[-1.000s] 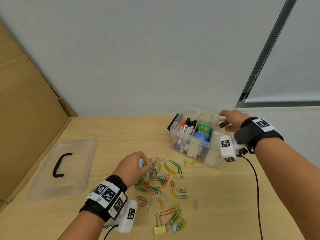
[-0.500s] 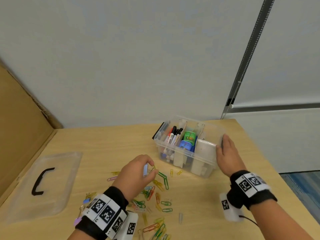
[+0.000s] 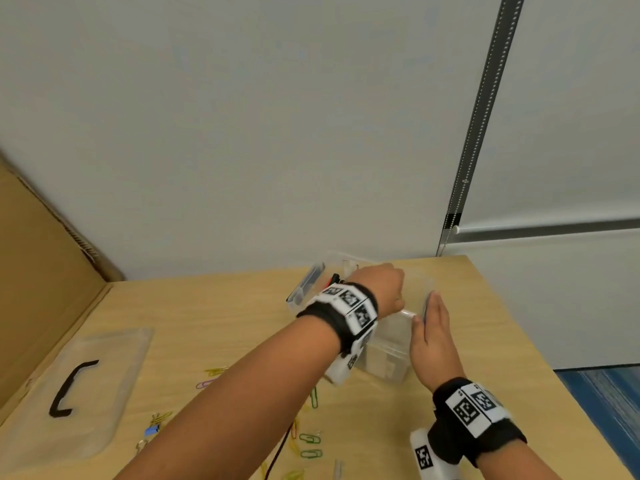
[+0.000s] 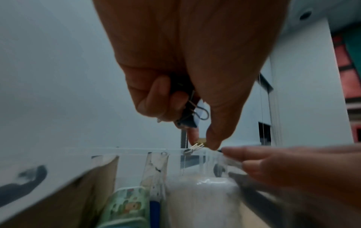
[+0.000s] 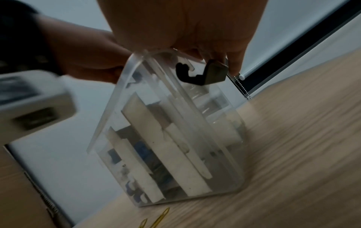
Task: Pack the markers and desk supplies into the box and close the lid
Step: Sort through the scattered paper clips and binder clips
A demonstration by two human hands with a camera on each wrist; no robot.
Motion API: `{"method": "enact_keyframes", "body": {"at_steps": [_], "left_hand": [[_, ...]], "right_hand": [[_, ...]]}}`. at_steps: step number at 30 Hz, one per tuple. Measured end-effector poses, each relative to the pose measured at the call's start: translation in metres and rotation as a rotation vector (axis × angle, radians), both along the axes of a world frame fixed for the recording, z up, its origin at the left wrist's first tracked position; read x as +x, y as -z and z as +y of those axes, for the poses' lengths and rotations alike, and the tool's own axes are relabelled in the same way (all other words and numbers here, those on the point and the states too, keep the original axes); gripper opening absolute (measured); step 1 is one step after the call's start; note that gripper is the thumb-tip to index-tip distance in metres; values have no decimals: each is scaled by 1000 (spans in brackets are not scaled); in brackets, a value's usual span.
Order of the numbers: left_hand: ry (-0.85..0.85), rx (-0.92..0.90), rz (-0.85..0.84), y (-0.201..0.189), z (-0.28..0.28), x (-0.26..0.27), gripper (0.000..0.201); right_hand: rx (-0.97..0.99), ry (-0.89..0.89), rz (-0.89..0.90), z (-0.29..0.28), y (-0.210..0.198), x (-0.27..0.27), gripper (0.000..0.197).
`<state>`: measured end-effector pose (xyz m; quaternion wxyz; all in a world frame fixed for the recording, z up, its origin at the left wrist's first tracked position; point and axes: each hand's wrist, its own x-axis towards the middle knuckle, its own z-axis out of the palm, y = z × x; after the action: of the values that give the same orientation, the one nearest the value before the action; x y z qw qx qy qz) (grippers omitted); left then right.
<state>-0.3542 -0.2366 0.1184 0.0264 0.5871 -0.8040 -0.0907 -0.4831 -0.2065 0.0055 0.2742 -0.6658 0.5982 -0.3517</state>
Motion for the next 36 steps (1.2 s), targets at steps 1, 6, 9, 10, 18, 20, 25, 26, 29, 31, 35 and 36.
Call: {"method": "enact_keyframes", "body": {"at_steps": [1,6,9,10,18,20,25,26,29,31,35,36], "left_hand": [[-1,17,-42,-1,-12,-7,25],[15,170,-251,27,-65,-23,33],[34,245,-310,60,-94,-26,46],[37,257,-293,57,-91,-29,44],[37,173,-63,18,-40,-20,36],[29,89,67,9,-13,-5,39],[-75,-176,375,5,79,46,36],[-97,-207,380,9,94,59,35],[-178,-233,334,28,133,106,33],[-255,-216,318,39,155,143,31],[-407,-163,285,57,199,223,26],[-440,-133,267,62,209,242,25]], "right_hand": [[-2,0,-6,0,1,0,58],[-21,-3,-29,0,4,0,58],[-32,-1,-35,-1,6,0,58],[-34,0,-35,-1,6,0,58],[-33,2,-26,0,7,0,58],[-38,1,-8,0,7,-1,58],[-38,17,102,0,5,-2,57],[-32,29,131,0,3,-3,57],[-43,94,261,4,-3,-2,55],[-84,144,345,13,-11,2,57],[-292,117,370,49,-33,33,53],[-355,72,356,59,-39,46,50]]}}
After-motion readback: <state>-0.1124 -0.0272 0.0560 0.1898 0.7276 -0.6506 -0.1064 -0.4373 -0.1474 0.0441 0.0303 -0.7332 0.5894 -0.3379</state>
